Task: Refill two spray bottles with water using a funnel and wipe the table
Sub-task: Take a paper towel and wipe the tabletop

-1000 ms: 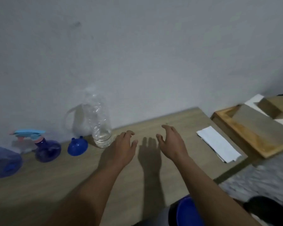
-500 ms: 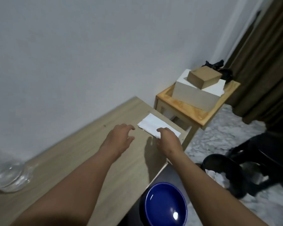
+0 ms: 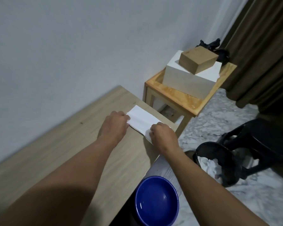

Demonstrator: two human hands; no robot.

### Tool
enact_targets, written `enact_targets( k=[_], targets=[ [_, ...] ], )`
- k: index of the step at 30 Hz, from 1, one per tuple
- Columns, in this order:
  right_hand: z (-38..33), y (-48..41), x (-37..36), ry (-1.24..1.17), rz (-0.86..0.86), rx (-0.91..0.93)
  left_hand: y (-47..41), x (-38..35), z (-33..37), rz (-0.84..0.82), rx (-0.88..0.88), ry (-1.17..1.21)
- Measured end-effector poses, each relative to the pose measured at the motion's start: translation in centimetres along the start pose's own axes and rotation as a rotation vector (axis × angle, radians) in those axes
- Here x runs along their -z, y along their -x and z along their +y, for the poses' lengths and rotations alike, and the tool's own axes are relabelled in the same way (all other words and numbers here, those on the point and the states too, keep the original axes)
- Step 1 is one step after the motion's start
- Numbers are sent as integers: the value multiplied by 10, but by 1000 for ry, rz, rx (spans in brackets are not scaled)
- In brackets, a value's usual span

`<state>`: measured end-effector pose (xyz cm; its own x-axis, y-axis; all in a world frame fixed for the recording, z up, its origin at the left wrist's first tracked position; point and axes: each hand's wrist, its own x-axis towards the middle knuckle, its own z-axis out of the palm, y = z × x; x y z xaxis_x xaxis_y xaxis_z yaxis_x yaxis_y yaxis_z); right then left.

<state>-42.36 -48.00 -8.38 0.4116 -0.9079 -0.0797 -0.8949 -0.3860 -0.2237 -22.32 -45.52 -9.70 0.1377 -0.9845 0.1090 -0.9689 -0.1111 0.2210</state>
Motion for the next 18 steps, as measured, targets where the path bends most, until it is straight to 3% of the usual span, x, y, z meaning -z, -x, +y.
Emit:
enact_targets(
  k=[13,18],
  targets=[
    [-3,1,0,10,118,40,-12,7,-4,18,44,17],
    [-10,-2,16,1,217,50,-16,20,14,83,-39,-29]
  ],
)
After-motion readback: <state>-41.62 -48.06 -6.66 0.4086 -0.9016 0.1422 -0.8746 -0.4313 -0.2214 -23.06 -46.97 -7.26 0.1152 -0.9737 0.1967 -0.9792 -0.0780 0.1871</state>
